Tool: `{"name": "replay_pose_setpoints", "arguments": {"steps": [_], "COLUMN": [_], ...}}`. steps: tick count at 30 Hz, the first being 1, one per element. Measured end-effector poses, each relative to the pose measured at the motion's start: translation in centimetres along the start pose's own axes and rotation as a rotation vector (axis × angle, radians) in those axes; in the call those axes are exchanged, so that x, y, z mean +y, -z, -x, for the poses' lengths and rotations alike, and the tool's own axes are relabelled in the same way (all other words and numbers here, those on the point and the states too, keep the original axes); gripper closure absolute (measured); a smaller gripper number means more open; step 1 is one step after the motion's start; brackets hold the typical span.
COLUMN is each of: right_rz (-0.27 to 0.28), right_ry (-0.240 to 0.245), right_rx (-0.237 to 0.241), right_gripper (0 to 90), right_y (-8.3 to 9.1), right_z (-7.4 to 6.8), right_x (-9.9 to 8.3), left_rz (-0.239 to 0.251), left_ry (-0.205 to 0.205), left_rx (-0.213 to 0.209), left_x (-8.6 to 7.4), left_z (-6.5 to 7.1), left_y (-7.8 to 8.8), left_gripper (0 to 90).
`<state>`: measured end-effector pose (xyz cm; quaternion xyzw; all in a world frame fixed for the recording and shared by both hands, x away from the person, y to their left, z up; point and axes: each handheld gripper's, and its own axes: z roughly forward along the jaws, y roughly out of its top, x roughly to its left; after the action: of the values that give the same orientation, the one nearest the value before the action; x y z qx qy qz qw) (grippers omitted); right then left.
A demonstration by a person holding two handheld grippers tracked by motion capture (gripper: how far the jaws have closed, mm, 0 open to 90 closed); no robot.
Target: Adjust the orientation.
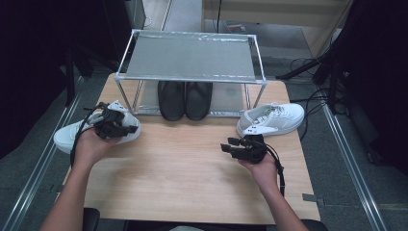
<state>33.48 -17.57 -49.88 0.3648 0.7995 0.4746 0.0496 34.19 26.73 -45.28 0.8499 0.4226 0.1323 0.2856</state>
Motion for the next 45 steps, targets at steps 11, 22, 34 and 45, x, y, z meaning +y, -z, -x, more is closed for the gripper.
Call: {"name": "replay_pose_setpoints", "arguments": {"steps": [11,22,34,45], "right_rz": [-0.010,-0.028,-0.029,-0.024], "right_ry": [0.024,0.047,0.039,0.029], "right_rx": [0.030,0.067,0.071,0.056], "right_gripper": [55.4,55.5,55.5,55.5], "right_y": [-1.2,-2.6,-2.7,-2.2], "right_z": [-0.4,-0.8,-0.7,-0.5], "right_x": [0.9,1.7,1.8,1.5], "left_rz": [-0.001,-0.019,-0.050,-0.069], "left_ry": [-0.044,-0.115,-0.190,-0.256], "left_rx": [-0.036,-0.119,-0.186,-0.260], "left_x": [0.3,1.6,3.7,5.2], "left_z": [4.3,9.6,13.9,17.7], "left_y": [0.9,-0.2,-2.6,-4.4], "left_gripper": [78.4,78.1,78.0,77.6]}}
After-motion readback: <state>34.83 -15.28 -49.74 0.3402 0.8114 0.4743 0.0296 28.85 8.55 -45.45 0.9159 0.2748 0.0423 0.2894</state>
